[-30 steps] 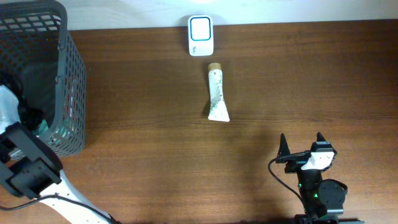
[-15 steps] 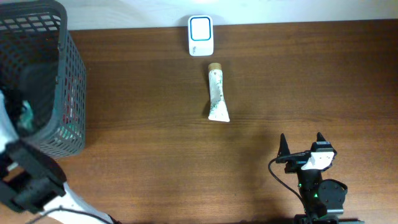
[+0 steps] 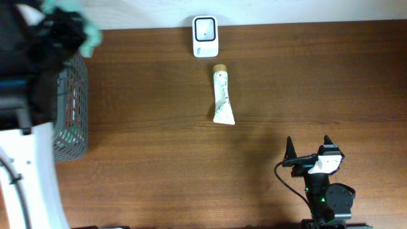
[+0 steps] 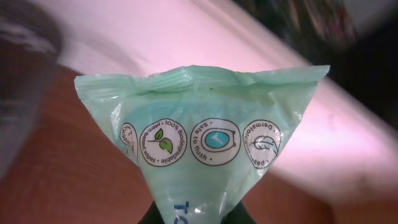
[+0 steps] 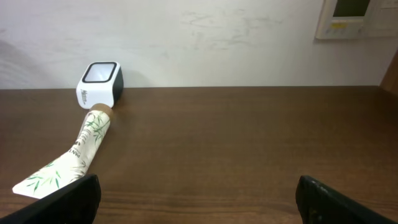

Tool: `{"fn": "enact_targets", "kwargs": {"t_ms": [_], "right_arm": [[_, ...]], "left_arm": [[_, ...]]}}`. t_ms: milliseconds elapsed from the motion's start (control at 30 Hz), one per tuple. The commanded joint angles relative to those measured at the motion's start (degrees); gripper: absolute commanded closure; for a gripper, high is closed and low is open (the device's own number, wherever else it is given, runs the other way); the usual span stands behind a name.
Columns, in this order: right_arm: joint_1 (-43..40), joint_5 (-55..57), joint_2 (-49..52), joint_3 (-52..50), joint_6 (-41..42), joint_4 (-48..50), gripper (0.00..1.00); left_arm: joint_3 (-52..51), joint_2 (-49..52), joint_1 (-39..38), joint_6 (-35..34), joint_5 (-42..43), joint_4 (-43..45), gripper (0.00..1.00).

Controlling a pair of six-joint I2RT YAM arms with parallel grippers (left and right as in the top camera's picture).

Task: Scan the item barcode
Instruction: 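Place the green wipe pack on the table beside the tube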

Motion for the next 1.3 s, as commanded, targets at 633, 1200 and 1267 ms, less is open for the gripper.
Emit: {"fn": "enact_targets", "kwargs": {"t_ms": [633, 1200, 1267], "right_arm": [[0.4, 0.3, -0.4, -0.4, -0.2, -0.2, 0.01], [0.4, 0.3, -0.4, -0.4, -0.2, -0.2, 0.01], [0.4, 0.3, -0.4, -0.4, -0.2, -0.2, 0.01]], "left_arm": [[-0.5, 47.2, -29.0, 14.1, -4.2, -4.4, 0.91], [61.2, 40.1, -9.4, 14.3, -17.8, -35.7, 0.22], [61.0, 37.7, -2.2, 14.3, -17.8, -35.5, 0.18]]}}
